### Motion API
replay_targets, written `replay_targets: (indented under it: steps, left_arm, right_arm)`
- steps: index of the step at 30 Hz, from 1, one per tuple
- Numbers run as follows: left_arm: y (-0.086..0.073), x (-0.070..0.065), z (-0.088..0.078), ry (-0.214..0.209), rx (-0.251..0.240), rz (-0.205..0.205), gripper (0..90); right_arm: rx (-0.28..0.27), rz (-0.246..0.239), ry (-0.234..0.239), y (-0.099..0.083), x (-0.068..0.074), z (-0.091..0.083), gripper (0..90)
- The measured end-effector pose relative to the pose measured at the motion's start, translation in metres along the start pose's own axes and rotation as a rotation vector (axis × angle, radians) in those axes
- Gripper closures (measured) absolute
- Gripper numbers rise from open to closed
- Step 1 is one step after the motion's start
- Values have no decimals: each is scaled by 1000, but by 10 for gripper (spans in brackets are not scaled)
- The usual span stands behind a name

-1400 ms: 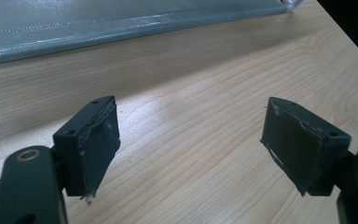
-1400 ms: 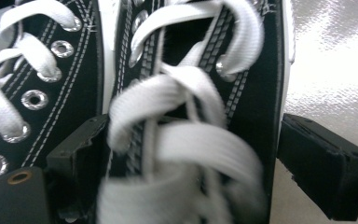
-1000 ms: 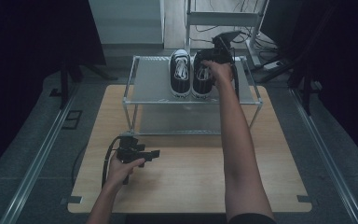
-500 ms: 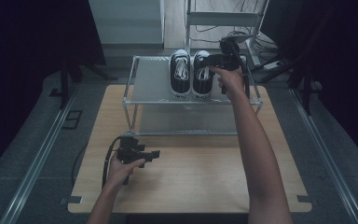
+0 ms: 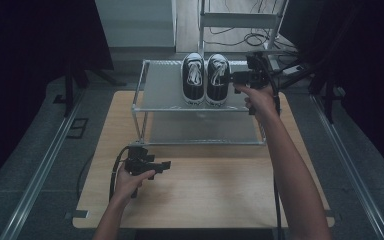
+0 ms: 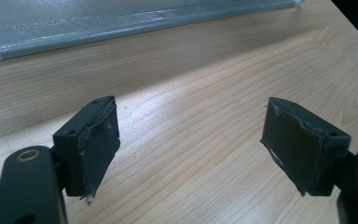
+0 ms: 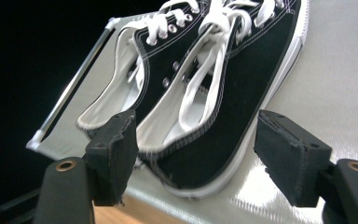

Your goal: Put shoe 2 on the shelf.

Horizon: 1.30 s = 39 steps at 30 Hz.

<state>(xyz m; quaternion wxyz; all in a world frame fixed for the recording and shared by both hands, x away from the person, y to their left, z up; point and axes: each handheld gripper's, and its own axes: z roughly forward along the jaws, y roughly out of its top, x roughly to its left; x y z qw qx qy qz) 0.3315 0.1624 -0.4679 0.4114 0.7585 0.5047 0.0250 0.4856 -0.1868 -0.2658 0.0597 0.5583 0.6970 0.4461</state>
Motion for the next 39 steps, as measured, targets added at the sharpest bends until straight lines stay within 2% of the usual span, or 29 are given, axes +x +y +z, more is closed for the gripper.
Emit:
replay_targets:
  steps: [8, 12, 18, 28, 32, 39]
  left_arm:
    - [0, 0, -2, 1, -3, 0, 194]
    - [0, 1, -4, 2, -9, 1, 194]
    - [1, 0, -4, -2, -13, 7, 194]
    - [2, -2, -7, -10, -19, 16, 195]
    - [2, -4, -7, -12, -20, 22, 195]
    - [3, -4, -9, -15, -25, 26, 195]
  right_arm:
    - [-23, -61, 87, -33, -5, -21, 332]
    - [-29, -80, 126, -50, -9, -27, 342]
    - [-35, -118, 156, -80, -16, -32, 348]
    - [-42, -136, 207, -124, -30, -29, 366]
    - [-37, -134, 211, -131, -33, -25, 366]
    - [-52, -144, 211, -133, -34, -25, 360]
